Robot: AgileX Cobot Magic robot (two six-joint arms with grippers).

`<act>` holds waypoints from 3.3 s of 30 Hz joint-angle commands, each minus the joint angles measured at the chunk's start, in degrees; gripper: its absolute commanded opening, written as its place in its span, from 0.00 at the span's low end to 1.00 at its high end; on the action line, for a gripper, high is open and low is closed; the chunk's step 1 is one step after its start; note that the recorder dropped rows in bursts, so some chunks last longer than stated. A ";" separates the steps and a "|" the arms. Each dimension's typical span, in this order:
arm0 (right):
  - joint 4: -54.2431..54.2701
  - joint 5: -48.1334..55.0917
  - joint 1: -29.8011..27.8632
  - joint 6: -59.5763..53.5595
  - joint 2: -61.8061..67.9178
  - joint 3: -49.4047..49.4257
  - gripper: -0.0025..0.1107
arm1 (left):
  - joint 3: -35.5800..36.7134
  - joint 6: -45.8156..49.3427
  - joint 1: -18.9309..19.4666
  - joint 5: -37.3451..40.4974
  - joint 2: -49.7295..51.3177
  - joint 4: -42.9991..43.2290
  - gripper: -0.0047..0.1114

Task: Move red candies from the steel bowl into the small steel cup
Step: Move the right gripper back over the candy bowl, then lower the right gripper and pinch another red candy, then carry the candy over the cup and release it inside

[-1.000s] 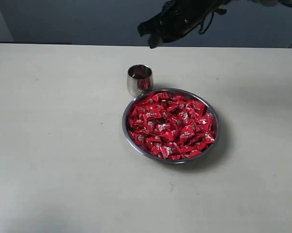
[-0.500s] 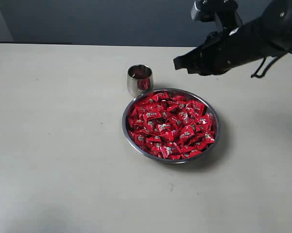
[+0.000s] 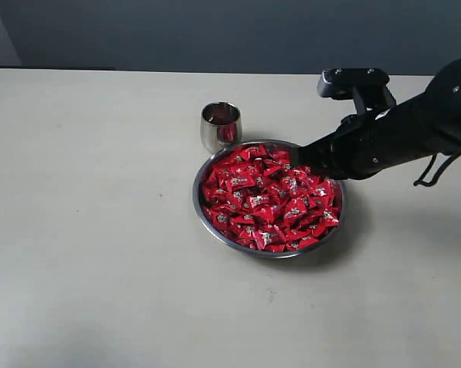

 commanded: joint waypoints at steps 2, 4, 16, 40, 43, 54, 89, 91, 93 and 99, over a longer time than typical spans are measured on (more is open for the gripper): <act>2.66 2.12 -0.23 -0.61 1.55 -4.06 0.02 | 0.26 -0.08 -0.27 -0.45 -0.27 0.13 0.04; 2.27 4.61 -0.23 -0.61 2.84 -6.34 0.02 | 0.26 -0.08 -0.27 -0.45 -0.27 0.13 0.04; -0.19 8.97 -0.23 -0.48 3.14 -1.54 0.02 | 0.26 -0.08 -0.27 -0.45 -0.27 0.13 0.04; 4.69 7.29 -0.23 -0.46 7.73 -1.87 0.39 | 0.26 -0.08 -0.27 -0.45 -0.27 0.13 0.04; 4.99 7.11 -0.23 -0.56 7.73 -1.87 0.39 | 0.26 -0.08 -0.27 -0.45 -0.27 0.13 0.04; 6.32 7.25 -0.23 -0.98 7.73 -1.87 0.39 | 0.26 -0.08 -0.27 -0.45 -0.27 0.13 0.04; 9.08 4.35 3.79 -5.09 10.61 -1.87 0.02 | 0.26 -0.08 -0.27 -0.45 -0.27 0.13 0.04; 8.27 4.35 3.79 -5.09 10.61 -1.87 0.01 | 0.26 -0.08 -0.27 -0.45 -0.27 0.13 0.04; 8.27 4.35 3.79 -5.09 10.61 -1.87 0.01 | 0.26 -0.08 -0.27 -0.45 -0.27 0.13 0.04; 7.68 6.95 3.79 -5.09 9.35 -4.79 0.01 | 0.26 -0.08 -0.27 -0.45 -0.27 0.13 0.04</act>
